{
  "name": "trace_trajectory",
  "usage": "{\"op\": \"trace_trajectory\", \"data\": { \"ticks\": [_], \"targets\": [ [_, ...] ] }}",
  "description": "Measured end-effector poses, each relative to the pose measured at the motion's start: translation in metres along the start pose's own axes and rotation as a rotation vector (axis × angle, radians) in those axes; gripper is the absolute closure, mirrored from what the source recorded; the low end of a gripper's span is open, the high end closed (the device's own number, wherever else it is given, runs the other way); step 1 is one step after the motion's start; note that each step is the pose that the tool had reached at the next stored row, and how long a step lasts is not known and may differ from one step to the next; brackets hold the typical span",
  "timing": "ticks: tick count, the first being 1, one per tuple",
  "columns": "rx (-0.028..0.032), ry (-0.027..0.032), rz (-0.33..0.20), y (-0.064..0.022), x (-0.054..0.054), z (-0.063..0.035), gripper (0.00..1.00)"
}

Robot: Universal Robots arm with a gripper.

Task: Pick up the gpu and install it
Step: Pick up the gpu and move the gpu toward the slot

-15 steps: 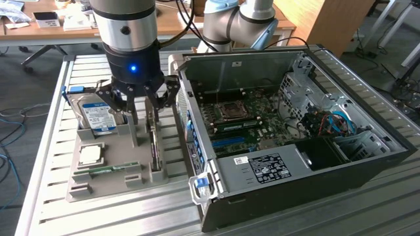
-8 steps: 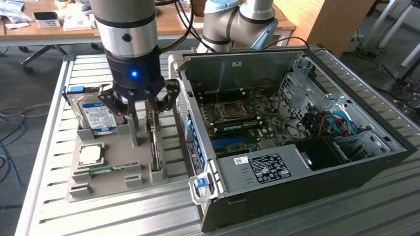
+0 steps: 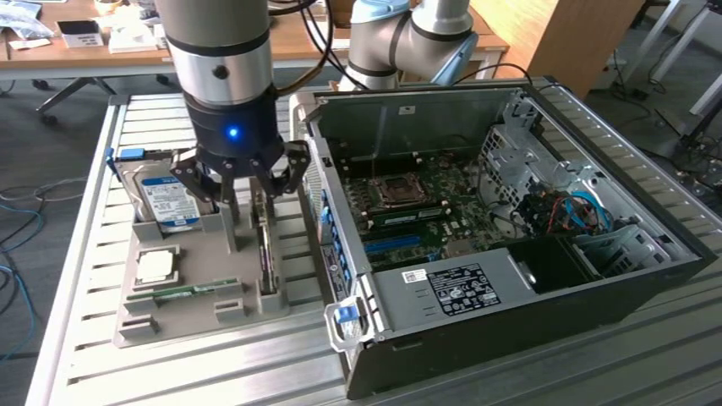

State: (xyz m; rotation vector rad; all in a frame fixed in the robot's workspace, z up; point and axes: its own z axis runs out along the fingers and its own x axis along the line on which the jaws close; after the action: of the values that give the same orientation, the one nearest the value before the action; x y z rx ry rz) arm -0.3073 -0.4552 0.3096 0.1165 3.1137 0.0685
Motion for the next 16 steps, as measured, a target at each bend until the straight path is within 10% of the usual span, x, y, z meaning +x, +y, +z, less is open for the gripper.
{"op": "trace_trajectory", "data": {
  "ticks": [16],
  "targets": [
    [-0.0003,-0.0003,0.000,0.0000,-0.0025,0.0058,0.53]
  ]
}}
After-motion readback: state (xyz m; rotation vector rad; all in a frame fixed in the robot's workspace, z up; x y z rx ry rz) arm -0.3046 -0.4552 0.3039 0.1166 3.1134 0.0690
